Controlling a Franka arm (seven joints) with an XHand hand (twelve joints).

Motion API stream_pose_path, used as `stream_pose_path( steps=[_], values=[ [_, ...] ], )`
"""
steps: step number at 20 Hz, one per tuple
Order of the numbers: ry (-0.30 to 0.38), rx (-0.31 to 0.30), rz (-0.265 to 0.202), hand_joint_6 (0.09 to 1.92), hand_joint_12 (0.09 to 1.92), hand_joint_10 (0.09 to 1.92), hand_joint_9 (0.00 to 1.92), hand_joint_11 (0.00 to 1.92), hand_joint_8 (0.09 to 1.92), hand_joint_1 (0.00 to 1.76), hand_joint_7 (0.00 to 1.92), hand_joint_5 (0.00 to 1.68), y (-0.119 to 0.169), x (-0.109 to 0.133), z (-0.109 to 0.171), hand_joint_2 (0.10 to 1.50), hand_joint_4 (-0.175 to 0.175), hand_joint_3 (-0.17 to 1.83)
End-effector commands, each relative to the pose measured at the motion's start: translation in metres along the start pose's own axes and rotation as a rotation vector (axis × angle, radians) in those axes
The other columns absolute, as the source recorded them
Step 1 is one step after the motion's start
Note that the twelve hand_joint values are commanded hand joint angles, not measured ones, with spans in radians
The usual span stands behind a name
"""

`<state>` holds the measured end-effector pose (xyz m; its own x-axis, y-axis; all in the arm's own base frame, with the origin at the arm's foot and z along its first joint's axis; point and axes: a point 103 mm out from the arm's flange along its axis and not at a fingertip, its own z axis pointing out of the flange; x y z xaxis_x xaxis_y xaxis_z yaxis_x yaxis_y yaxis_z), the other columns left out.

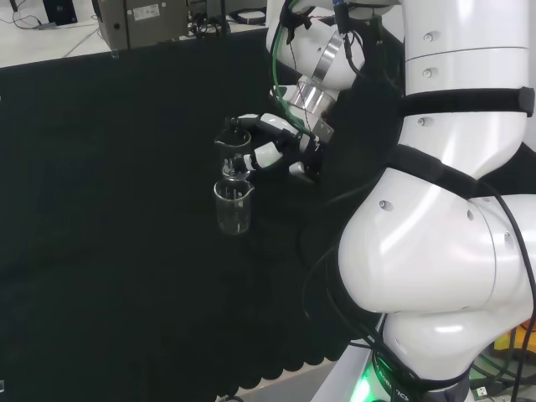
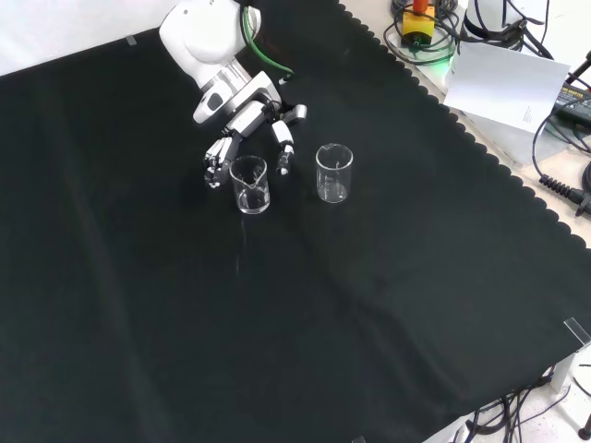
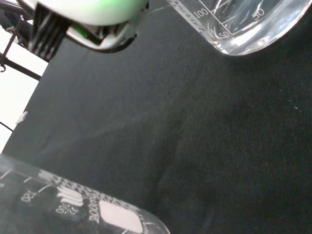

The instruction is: Pick up the beaker on the right.

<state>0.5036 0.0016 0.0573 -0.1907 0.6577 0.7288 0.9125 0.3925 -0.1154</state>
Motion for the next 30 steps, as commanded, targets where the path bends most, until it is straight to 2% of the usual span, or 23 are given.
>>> stream_pose_path(
  steps=[1,4,15,20,26,28,30],
  values=[
    [0.042,-0.064,-0.007,0.09,1.29,0.58,0.25,0.00,0.57,0.95,0.12,0.37,0.005,-0.002,0.004,0.51,0.011,0.68],
    [0.061,-0.086,-0.006,0.09,1.34,0.60,0.32,0.00,0.59,0.95,0.20,0.40,0.006,-0.001,0.003,0.51,0.010,0.68],
    [0.068,-0.068,0.007,0.09,1.36,0.61,0.39,0.00,0.62,0.94,0.27,0.45,0.011,-0.005,0.007,0.51,0.010,0.68],
    [0.103,-0.074,0.009,0.09,1.37,0.61,0.41,0.00,0.64,0.95,0.32,0.50,0.013,-0.006,0.009,0.51,0.010,0.68],
    [0.141,-0.069,-0.014,0.09,1.38,0.58,0.40,0.00,0.65,0.95,0.31,0.50,0.017,-0.005,0.014,0.52,0.008,0.67],
    [0.137,-0.063,-0.021,0.09,1.38,0.57,0.39,0.00,0.65,0.95,0.31,0.50,0.018,-0.003,0.015,0.52,0.008,0.67],
    [0.127,-0.064,-0.022,0.09,1.37,0.56,0.35,0.00,0.62,0.94,0.23,0.47,0.018,-0.002,0.015,0.51,0.008,0.66]
  ],
)
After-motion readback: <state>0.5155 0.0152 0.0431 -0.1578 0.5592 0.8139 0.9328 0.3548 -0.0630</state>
